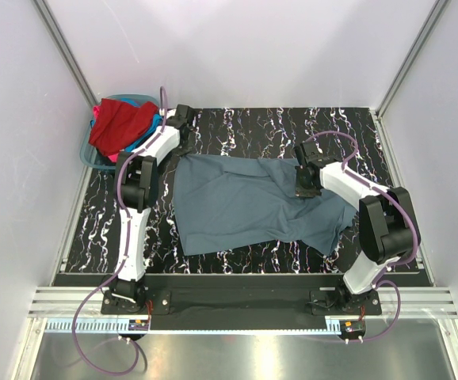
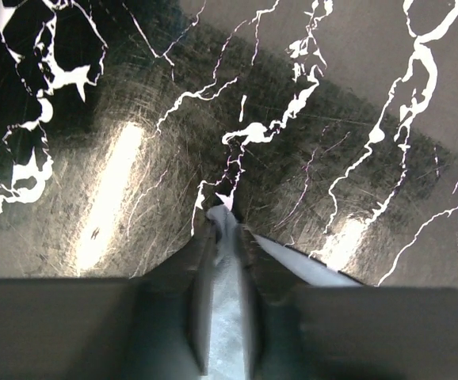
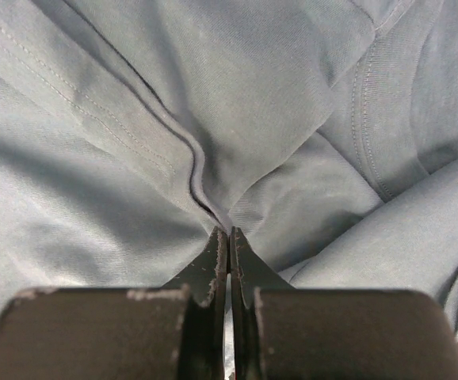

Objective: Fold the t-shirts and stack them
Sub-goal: Flatten the tshirt out

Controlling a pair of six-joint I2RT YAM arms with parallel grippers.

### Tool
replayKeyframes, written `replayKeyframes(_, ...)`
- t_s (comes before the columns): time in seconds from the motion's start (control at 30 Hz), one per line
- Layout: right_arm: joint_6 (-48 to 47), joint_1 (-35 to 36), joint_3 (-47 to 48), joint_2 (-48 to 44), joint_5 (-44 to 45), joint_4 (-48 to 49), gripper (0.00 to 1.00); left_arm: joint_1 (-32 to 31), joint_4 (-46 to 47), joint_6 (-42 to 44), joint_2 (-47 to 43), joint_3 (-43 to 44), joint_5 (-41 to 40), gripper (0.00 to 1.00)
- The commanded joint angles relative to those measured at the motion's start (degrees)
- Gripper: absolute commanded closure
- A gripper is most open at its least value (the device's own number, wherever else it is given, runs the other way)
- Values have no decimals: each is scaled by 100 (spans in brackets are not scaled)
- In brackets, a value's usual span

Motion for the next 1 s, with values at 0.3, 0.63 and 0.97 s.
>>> replayKeyframes(0.3, -230, 4, 1132, -224, -57, -190, 100, 34, 419, 598, -598, -311, 29, 100)
replayKeyframes(0.63, -977, -311, 3767, 135, 961, -489, 100, 16, 1245, 1416, -2354, -707, 565, 100)
replayKeyframes(0.97, -2022, -751, 6229, 1031, 1428, -366, 100, 16, 1247, 2277, -3305, -189, 1382, 100)
